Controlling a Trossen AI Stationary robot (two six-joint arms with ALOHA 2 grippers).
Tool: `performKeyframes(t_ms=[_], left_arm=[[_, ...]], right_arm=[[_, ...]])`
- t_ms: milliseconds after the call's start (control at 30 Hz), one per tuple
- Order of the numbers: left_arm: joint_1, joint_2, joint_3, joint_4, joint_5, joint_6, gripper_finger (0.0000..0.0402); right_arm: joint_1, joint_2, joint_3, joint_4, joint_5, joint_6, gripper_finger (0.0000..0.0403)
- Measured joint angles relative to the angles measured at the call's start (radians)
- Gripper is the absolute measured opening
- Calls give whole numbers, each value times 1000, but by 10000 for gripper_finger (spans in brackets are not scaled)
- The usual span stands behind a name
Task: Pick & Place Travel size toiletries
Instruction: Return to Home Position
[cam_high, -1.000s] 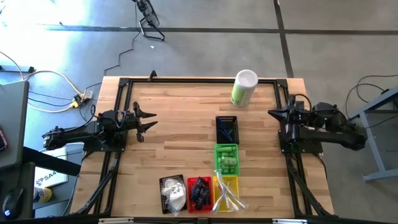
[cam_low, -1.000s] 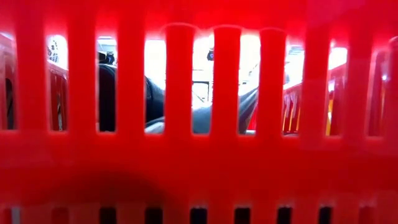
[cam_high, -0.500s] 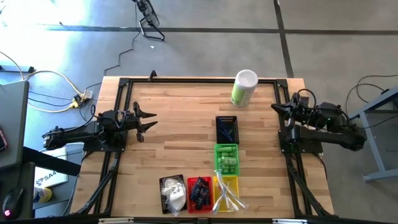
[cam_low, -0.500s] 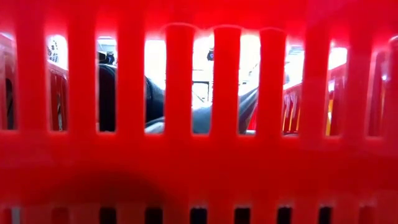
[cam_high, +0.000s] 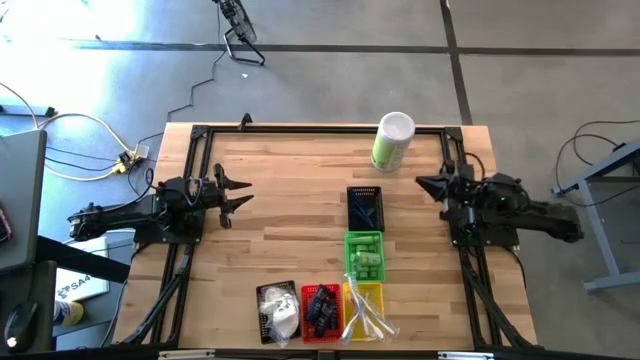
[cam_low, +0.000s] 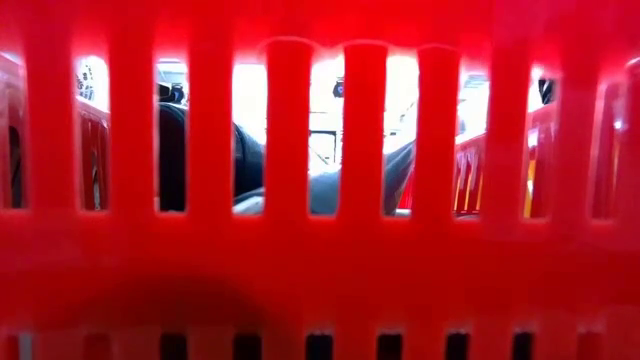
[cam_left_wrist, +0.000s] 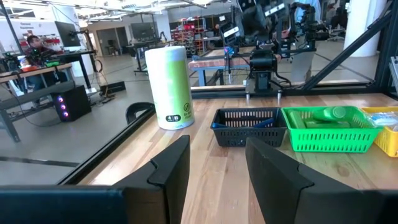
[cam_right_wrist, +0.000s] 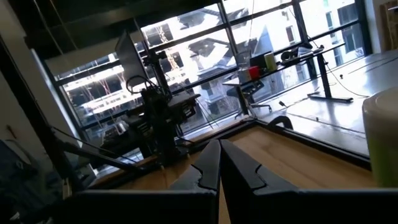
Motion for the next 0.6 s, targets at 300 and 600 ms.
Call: performKeyframes(t_ms=[300, 600], left_arm=[[0, 0, 0, 0, 0, 0, 152], [0, 0, 0, 0, 0, 0, 152]], right_arm=[[0, 0, -112, 86, -43, 1, 2], [0, 0, -197, 146, -89, -4, 2]])
